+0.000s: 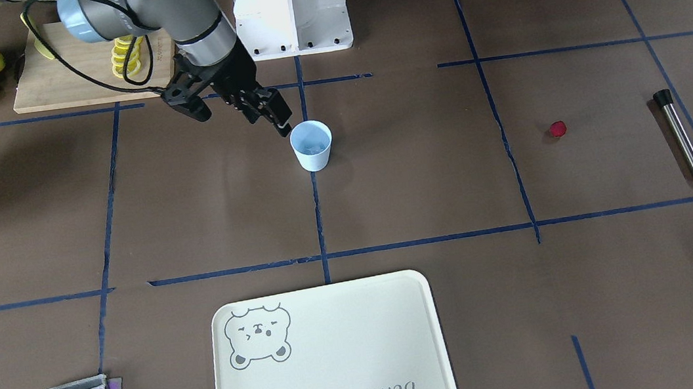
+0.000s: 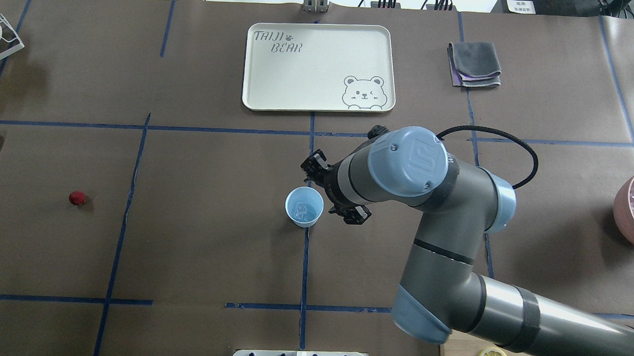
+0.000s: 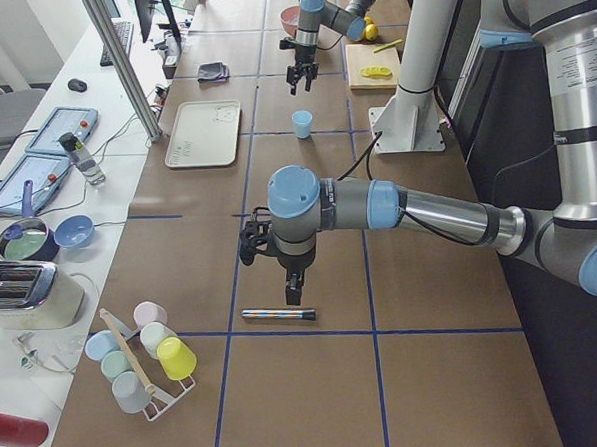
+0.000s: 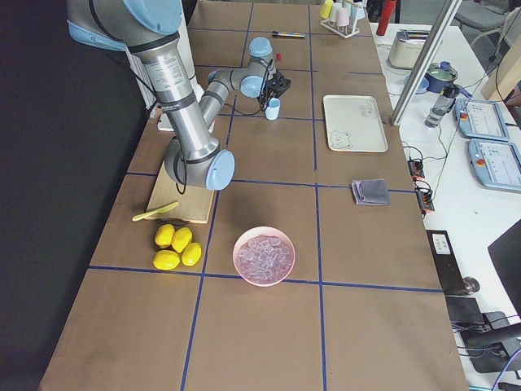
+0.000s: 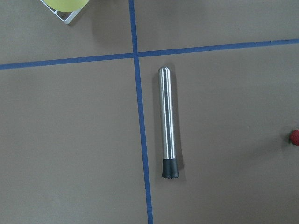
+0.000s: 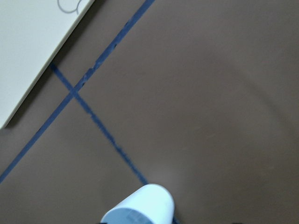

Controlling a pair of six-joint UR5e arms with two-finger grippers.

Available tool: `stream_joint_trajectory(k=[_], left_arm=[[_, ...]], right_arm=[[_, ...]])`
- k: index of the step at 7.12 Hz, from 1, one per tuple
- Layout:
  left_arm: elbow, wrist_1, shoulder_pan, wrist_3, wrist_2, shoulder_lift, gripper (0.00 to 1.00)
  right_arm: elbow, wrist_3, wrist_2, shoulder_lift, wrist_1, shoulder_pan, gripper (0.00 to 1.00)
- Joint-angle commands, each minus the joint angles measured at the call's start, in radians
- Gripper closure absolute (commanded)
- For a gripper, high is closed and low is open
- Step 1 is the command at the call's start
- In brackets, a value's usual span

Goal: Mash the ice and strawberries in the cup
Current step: 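Carry the ice cube over the blue cup and release it, then withdraw the right gripper back over the pink bowl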

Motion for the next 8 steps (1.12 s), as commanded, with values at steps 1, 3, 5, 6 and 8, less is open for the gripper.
stream_joint_trajectory(k=[1, 3, 5, 6, 8], left_arm=[[0.003, -0.005, 0.000, 0.000, 0.001, 0.000, 0.00], [0.003, -0.006, 0.005, -0.001, 0.001, -0.005, 0.00], [0.003, -0.008, 0.006, -0.001, 0.001, -0.015, 0.00], [0.005, -0.008, 0.008, -0.001, 0.003, -0.018, 0.00], [0.009, -0.008, 0.008, -0.003, 0.003, -0.031, 0.00]], right_arm=[[0.138, -0.228, 0.201, -0.241, -0.016, 0.205, 0.00], [0.151, -0.612, 0.416, -0.442, -0.015, 0.484, 0.00], [0.119, -1.005, 0.493, -0.588, -0.021, 0.689, 0.00], [0.091, -1.157, 0.504, -0.625, -0.041, 0.758, 0.00], [0.016, -1.516, 0.506, -0.681, -0.096, 0.895, 0.00]])
